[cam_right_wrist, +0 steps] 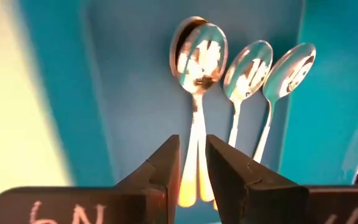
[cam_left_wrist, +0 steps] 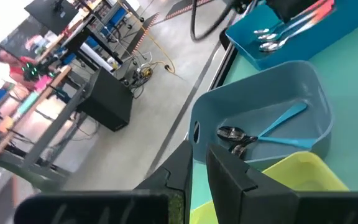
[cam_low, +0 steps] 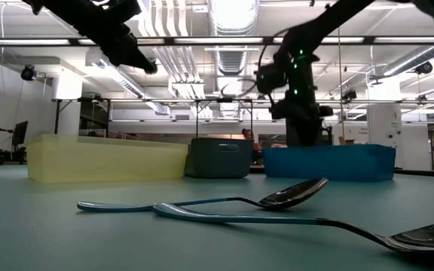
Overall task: Sort silverware by color (type)
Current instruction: Put the blue spoon into the dark blue bin
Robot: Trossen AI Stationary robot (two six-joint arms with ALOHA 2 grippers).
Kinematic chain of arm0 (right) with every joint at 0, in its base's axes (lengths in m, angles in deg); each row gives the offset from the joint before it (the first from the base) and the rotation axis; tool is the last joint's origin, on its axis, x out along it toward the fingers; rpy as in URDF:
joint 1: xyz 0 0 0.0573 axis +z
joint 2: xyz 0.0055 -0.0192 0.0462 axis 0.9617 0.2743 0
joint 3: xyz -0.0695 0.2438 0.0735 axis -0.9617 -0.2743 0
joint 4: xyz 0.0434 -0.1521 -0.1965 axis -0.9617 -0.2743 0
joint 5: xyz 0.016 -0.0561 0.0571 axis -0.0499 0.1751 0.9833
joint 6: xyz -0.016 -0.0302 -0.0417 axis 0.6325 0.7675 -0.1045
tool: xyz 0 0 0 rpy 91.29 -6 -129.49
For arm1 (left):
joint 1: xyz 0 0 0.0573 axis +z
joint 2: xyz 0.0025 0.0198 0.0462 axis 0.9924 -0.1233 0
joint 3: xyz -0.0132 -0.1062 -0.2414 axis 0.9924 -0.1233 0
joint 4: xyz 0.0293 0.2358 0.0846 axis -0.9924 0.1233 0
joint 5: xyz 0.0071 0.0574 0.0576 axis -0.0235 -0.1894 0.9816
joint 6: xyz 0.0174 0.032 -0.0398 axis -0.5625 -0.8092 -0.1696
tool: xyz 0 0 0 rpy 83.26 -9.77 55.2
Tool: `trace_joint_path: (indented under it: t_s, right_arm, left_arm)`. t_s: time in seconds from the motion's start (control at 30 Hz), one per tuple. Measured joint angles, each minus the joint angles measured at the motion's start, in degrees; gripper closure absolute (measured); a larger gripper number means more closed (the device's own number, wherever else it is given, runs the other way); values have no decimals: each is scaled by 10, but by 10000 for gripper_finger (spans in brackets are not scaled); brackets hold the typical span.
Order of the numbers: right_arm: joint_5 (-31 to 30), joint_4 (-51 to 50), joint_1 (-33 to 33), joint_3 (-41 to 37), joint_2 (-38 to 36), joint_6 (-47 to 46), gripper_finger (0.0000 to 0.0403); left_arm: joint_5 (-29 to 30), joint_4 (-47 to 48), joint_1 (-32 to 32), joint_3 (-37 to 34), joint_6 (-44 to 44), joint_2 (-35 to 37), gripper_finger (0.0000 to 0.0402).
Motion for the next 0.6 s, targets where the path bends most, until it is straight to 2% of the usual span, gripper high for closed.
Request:
trace_joint_path:
  t_s: [0.1,0.4,0.6]
  right_arm:
    - [-6,8,24,0,-31,-8,335]
    - [-62,61,142,-1,-96,-41,329]
    - [-112,77,237,-2,-120,-72,336]
  left_arm:
    - [-15,5,0,0,36,0,372]
    - [-123,22,-16,0,126,0,372]
    - [-141,21,-60,0,169,0,372]
